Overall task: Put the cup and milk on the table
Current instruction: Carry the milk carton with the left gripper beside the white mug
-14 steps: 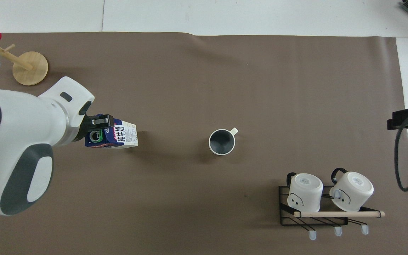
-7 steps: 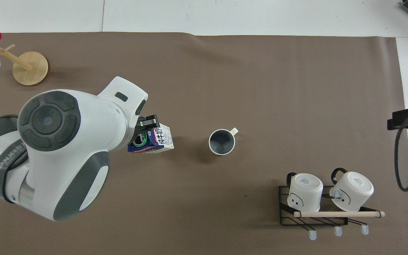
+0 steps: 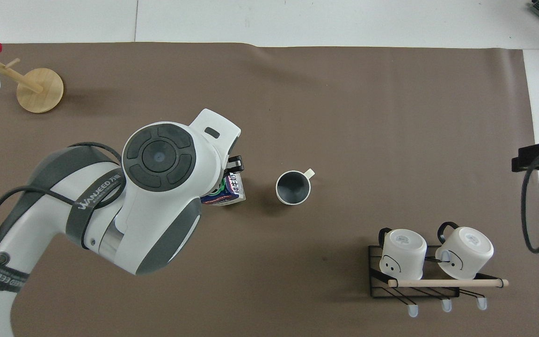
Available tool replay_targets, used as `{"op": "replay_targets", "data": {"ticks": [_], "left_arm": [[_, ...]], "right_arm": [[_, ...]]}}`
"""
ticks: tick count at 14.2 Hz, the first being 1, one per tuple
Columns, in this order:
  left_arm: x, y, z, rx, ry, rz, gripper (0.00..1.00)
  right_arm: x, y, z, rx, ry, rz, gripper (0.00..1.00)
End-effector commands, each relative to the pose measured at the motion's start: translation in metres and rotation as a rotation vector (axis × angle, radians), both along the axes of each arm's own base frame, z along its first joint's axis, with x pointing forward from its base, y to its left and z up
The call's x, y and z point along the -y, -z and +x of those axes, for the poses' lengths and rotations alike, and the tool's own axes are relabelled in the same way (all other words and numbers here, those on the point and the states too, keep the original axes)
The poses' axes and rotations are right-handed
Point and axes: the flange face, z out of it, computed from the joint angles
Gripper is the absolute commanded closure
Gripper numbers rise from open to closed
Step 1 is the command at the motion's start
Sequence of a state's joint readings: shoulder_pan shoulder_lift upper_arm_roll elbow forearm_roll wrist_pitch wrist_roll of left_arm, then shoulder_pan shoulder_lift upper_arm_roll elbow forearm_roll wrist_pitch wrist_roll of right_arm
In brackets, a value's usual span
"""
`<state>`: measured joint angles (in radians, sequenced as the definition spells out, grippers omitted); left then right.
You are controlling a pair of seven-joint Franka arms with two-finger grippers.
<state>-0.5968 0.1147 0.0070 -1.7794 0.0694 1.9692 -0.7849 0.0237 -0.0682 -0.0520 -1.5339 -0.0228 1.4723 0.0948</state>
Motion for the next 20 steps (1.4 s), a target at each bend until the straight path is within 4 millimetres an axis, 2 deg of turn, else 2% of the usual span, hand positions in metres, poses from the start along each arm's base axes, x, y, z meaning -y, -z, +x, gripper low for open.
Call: {"op": "replay_targets", "data": {"ticks": [1, 5, 7, 12, 16, 20], "left_arm": [[0.004, -0.008, 0.006, 0.029, 0.004, 0.022, 0.40], [0.016, -0.001, 0.003, 0.033, 0.026, 0.020, 0.39], [0.031, 0.008, -0.001, 0.032, 0.051, 0.021, 0.39], [0.032, 0.007, 0.000, 0.040, 0.086, 0.034, 0.37], [0.032, 0.011, 0.000, 0.037, 0.086, 0.034, 0.25], [0.033, 0.012, 0.000, 0.042, 0.088, 0.027, 0.20]], "right_arm": [[0.001, 0.000, -0.007, -0.005, 0.017, 0.008, 0.00], [0.001, -0.001, -0.007, -0.003, 0.017, 0.008, 0.00], [0.001, -0.001, -0.007, -0.003, 0.017, 0.008, 0.00], [0.001, 0.000, -0.007, -0.005, 0.017, 0.008, 0.00], [0.001, -0.001, -0.007, -0.003, 0.017, 0.008, 0.00], [0.001, -0.001, -0.007, -0.003, 0.017, 0.008, 0.00]]}}
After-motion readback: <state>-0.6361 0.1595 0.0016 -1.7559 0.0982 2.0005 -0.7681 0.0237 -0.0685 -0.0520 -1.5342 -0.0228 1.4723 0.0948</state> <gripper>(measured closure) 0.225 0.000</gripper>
